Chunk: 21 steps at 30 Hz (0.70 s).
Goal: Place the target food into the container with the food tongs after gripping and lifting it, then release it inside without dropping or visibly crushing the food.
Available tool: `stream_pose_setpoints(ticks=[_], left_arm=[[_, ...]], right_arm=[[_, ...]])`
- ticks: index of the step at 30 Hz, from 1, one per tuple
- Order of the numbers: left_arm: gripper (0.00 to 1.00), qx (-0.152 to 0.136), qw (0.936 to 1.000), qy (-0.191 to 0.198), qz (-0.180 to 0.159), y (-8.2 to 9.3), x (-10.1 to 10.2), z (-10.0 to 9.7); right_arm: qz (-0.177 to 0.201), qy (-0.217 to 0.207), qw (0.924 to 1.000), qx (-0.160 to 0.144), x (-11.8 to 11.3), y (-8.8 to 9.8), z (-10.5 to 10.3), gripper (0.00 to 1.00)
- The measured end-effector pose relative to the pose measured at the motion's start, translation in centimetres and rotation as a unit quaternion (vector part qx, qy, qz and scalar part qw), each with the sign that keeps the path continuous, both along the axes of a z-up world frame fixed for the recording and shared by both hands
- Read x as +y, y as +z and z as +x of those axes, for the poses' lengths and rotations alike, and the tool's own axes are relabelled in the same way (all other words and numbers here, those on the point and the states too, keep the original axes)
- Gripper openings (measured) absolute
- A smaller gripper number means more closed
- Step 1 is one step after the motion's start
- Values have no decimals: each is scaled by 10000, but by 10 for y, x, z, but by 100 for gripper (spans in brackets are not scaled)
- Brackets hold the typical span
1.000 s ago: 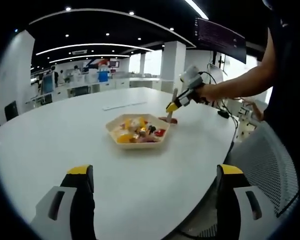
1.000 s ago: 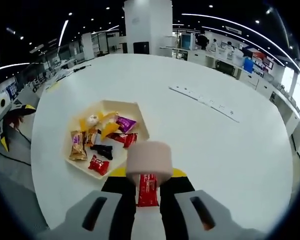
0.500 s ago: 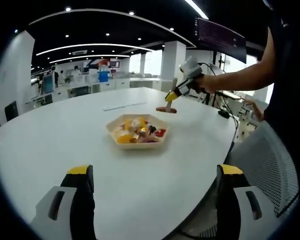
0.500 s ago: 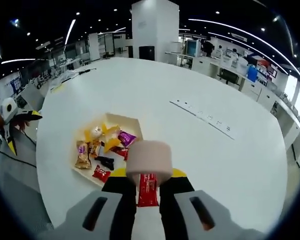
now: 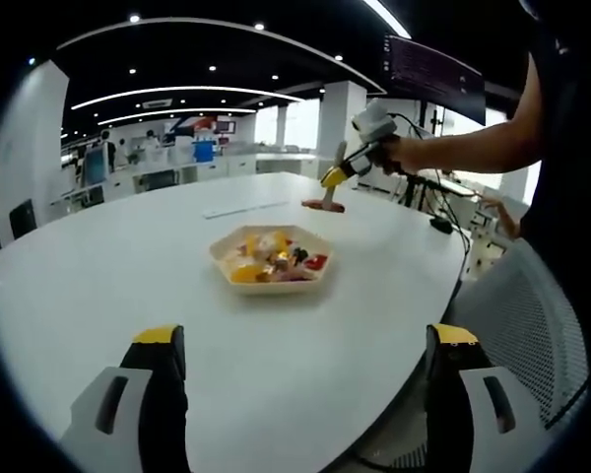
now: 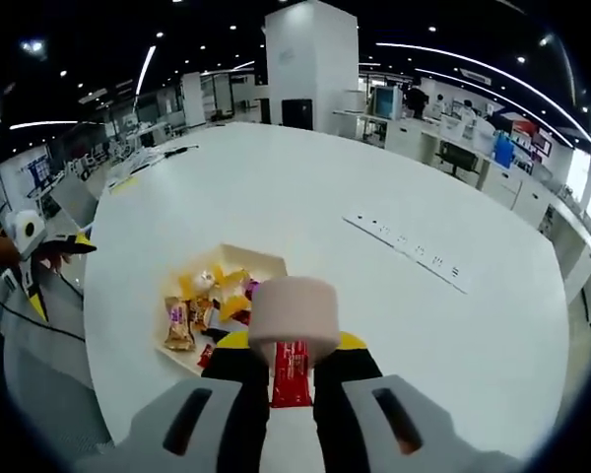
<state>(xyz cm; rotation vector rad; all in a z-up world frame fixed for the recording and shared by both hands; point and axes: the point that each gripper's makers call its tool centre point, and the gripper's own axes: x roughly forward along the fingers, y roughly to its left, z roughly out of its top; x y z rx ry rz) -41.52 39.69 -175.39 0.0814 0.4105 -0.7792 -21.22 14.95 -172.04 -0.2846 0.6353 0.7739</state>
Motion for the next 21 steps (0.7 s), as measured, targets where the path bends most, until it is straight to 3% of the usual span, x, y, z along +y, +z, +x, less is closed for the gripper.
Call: stream_pose_setpoints(ticks=[21], left_arm=[[99,-161,9998,104,3,5,4,4]], right_arm=[[234,737,9969,-133,88,14,-4,16]])
